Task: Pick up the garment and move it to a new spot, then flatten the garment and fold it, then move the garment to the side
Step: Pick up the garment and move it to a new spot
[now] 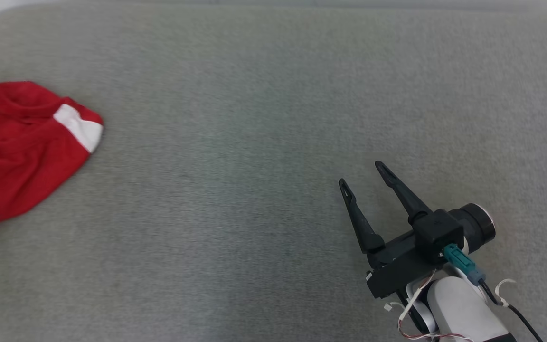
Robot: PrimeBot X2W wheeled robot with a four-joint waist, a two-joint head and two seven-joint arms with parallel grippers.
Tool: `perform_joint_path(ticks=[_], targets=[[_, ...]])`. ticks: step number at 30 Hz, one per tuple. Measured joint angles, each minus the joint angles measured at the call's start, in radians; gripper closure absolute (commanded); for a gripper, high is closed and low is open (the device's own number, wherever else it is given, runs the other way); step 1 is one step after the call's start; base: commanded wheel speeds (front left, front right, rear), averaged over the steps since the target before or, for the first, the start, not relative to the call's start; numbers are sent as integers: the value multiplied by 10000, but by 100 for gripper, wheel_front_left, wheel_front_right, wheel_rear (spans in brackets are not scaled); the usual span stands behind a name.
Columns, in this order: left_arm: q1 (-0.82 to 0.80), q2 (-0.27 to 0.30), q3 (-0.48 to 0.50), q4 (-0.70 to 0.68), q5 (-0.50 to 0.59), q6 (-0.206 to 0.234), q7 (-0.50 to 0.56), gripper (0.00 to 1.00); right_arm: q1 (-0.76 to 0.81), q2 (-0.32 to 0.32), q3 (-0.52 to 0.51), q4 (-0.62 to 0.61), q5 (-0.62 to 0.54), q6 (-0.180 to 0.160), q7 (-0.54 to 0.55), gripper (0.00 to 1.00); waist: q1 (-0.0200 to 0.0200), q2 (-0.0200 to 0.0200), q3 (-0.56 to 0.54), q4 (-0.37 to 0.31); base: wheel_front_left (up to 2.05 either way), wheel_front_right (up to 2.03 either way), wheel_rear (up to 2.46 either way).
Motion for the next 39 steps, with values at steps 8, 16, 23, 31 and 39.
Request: perform_joint_path(ticks=[8,16,23,31,39], targets=[[-242,107,313,203,-316,424,224,0,-77,-23,71,-217,10,0,61,0,-1,-1,671,-748,0,0,0],[-169,159,167,274,-240,1034,922,100,-54,71,-59,-270,79,0,-19,0,-4,-3,1072,-1178,0,0,0],[4,272,111,-288,-255,734,750,100,-100,297,35,159,182,0,-199,0,-3,-2,746,-1171,0,0,0],[-151,936,-462,-1127,360,228,69,100,31,395,-86,685,387,0,-460,0,-3,-3,-90,-1147,0,0,0],[-924,1141,-1498,-2987,746,-368,282,100,580,552,-284,1037,472,0,-585,0,-4,-3,-1213,-1308,0,0,0]])
